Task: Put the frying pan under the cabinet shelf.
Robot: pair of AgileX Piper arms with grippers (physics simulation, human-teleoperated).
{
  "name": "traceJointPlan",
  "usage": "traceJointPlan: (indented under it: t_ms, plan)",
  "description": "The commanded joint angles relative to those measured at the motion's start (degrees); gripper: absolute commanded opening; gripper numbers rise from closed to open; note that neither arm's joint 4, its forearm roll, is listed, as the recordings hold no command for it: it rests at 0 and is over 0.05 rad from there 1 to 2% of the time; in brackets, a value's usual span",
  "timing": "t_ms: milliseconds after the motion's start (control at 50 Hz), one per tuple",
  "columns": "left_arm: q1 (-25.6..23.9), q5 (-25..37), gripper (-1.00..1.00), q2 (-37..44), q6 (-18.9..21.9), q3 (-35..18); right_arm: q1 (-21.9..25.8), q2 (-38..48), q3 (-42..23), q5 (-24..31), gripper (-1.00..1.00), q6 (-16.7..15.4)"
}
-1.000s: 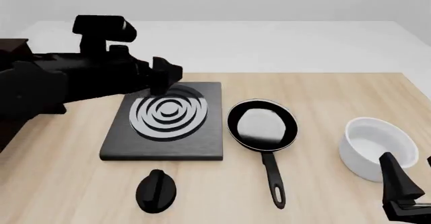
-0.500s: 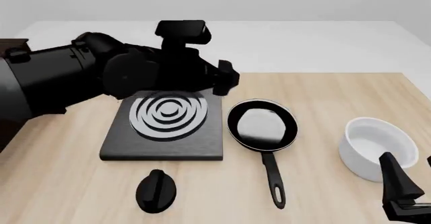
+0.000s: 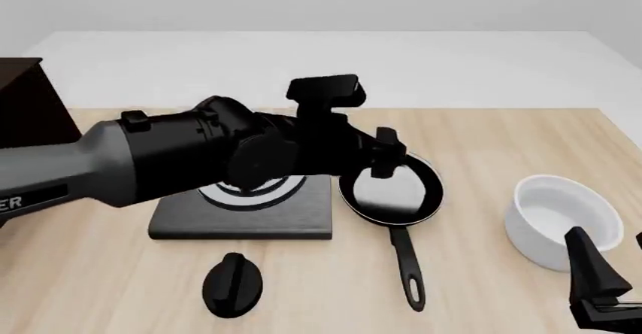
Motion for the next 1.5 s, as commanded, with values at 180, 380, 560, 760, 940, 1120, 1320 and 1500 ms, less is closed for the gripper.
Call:
traceJointPlan:
  t_ms: [180, 380, 560, 760, 940, 1120, 1320, 1500]
  plan:
    - [-3.54, -5.28, 1.0, 4.7, -5.91, 3.54, -0.02, -0.13, 0.01, 0.12, 1.0, 0.01]
    - [-4.65, -8.07, 1.0, 7.87, -9.23, 4.82, -0.01, -0.08, -0.03, 0.11, 1.0, -0.02]
    - [-5.27, -9.13, 1.0, 10.52, -10.75, 4.57, -0.02, -0.04, 0.0, 0.04, 1.0, 0.02]
    - [-4.78, -10.48, 1.0, 13.3, -12.38, 4.51, 0.0, 0.01, 0.03, -0.01, 1.0, 0.02]
    - [-5.12, -12.8, 1.0, 16.09, -13.98, 5.35, -0.02, -0.06, 0.03, 0.02, 1.0, -0.02]
    - [-4.9, -13.36, 1.0, 18.27, -14.19, 4.53, -0.01, -0.03, 0.03, 0.01, 1.0, -0.02]
    - [-6.94, -15.82, 1.0, 20.66, -16.27, 5.19, -0.05, -0.03, 0.03, 0.01, 1.0, 0.03]
    - [-8.49, -17.67, 1.0, 22.15, -17.81, 5.7, -0.03, -0.02, 0.03, 0.01, 1.0, -0.01]
